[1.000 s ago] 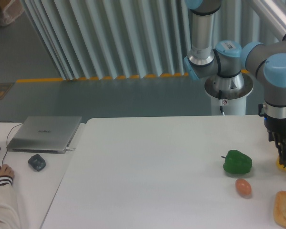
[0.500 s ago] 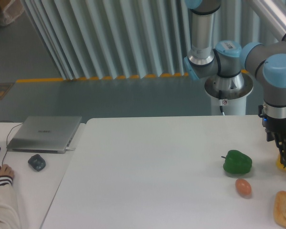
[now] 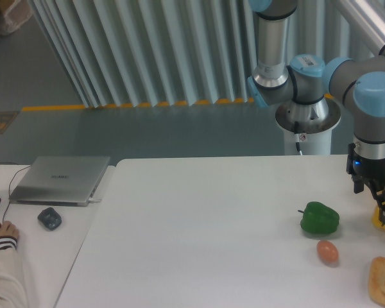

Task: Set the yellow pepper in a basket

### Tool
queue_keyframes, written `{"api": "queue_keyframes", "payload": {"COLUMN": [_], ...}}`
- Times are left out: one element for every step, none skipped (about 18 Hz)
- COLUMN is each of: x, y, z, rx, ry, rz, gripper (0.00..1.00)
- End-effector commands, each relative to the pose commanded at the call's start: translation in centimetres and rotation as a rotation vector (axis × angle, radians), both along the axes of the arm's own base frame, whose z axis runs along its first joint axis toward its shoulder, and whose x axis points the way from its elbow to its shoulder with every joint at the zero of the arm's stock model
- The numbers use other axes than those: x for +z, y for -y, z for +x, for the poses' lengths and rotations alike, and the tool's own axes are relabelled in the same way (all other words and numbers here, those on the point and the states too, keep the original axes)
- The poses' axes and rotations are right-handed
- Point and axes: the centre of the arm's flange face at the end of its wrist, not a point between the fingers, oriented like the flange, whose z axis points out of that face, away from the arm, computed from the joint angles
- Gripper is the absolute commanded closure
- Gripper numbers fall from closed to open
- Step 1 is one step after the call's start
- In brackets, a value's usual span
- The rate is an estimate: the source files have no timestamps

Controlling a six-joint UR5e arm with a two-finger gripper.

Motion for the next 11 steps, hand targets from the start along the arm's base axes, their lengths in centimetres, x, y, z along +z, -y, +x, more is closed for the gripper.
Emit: {"api": "queue_keyframes", "payload": {"x": [0.0,-0.1,-0.2,-0.5,-0.9,-1.1,-1.4,-1.7,-2.2,-2.6,-2.8], "y": [0.2,0.4,0.5,0.6,0.8,1.0,1.2,1.3,2.3,2.7,2.8], "z": [-0.2,-0.3,-0.3,-0.3,-0.3,-0.3,-0.3,-0.2,-0.6,-0.8,-0.7], "rx": [0.012,0.04,0.059,0.075,0.106,0.129,0.149,0.172,0.234,0.27,0.296], "ry": [-0.002,0.0,0.003,0.007,0.015,0.019,0.023,0.03,0.039,0.045,0.049], "rz": [-0.002,-0.003,-0.006,-0.007,-0.011,-0.012,-0.016,-0.021,-0.027,-0.03,-0.031], "gripper": [0.0,0.0,0.0,0.0,0.0,0.0,0.0,0.0,0.0,0.0,0.0]}}
